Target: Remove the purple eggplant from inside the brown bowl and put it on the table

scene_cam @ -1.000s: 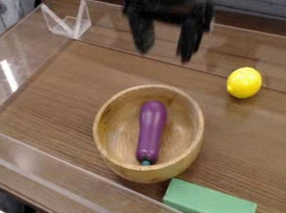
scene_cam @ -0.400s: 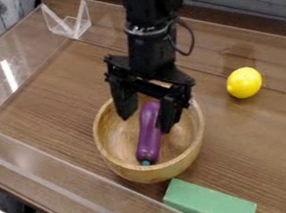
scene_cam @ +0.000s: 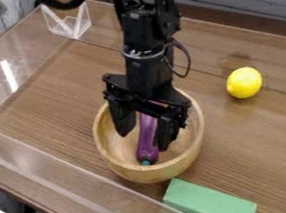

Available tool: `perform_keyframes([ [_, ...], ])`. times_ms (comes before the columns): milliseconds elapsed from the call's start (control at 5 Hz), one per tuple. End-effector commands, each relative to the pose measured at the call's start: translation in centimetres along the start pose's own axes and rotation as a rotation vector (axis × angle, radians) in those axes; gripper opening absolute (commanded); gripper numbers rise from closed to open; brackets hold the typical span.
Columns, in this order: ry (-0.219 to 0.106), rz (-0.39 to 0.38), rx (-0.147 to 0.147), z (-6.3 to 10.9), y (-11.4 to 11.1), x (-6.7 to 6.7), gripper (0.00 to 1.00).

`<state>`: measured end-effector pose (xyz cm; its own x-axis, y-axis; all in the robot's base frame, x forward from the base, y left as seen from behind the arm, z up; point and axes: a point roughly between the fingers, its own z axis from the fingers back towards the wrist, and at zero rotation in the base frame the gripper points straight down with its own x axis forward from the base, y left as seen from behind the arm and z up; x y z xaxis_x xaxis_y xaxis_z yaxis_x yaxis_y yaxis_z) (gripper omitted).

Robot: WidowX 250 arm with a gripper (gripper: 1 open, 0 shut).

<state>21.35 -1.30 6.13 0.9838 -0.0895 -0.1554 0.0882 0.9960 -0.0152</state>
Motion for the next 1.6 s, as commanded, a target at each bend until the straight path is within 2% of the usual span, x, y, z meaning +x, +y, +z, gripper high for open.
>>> perform_keyframes([
  [0, -0.060, -0.019, 0.004, 0.6, -0.2, 0.5, 1.00],
  [1000, -0.065, -0.012, 0.001, -1.7, -0.3, 0.9, 1.00],
  [1200, -0.068, -0.009, -0.002, -1.9, -0.3, 0.9, 0.00],
  [1400, -0.073, -0.003, -0.012, -1.7, -0.2, 0.8, 0.00],
])
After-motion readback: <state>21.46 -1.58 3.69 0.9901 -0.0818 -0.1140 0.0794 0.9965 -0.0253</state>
